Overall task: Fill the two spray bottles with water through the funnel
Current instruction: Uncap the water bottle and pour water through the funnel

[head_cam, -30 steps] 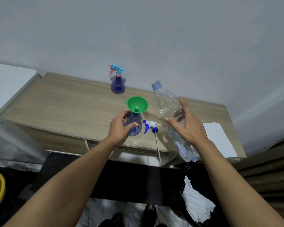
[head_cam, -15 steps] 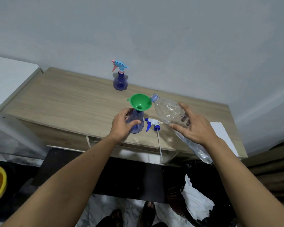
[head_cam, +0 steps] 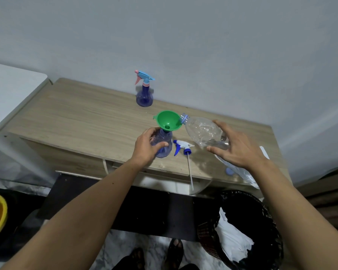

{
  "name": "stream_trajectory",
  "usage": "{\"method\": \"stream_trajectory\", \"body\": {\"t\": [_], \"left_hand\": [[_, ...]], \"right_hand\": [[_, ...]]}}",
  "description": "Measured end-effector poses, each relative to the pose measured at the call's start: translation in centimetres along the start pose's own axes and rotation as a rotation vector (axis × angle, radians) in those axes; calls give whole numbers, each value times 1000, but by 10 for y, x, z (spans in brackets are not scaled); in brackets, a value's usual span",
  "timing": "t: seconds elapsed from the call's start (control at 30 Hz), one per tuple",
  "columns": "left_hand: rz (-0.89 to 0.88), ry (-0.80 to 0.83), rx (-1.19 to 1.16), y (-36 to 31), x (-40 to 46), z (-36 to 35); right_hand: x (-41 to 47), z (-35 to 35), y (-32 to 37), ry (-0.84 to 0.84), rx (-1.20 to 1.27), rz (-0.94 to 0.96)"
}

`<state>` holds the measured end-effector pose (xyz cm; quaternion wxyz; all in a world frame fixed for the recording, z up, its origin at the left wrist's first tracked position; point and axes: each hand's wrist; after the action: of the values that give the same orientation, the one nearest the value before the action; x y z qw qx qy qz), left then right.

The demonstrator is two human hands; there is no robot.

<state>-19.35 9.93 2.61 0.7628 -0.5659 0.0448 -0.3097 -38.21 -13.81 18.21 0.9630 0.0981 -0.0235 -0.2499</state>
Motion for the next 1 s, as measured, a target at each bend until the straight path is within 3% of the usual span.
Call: {"method": "stream_trajectory", "body": {"t": [1.0], "left_hand": [[8, 2, -7, 2, 1, -1]], "right_hand": [[7, 16, 3, -23, -223, 54]]}}
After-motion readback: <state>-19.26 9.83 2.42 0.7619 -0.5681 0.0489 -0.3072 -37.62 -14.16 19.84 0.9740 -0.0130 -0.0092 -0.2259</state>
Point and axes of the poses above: each hand's wrist, its own x-axis towards the middle knuckle, its own z-axis out of the back of the hand, y = z × x, and after that the axes turned 10 degrees about -z, right-handed
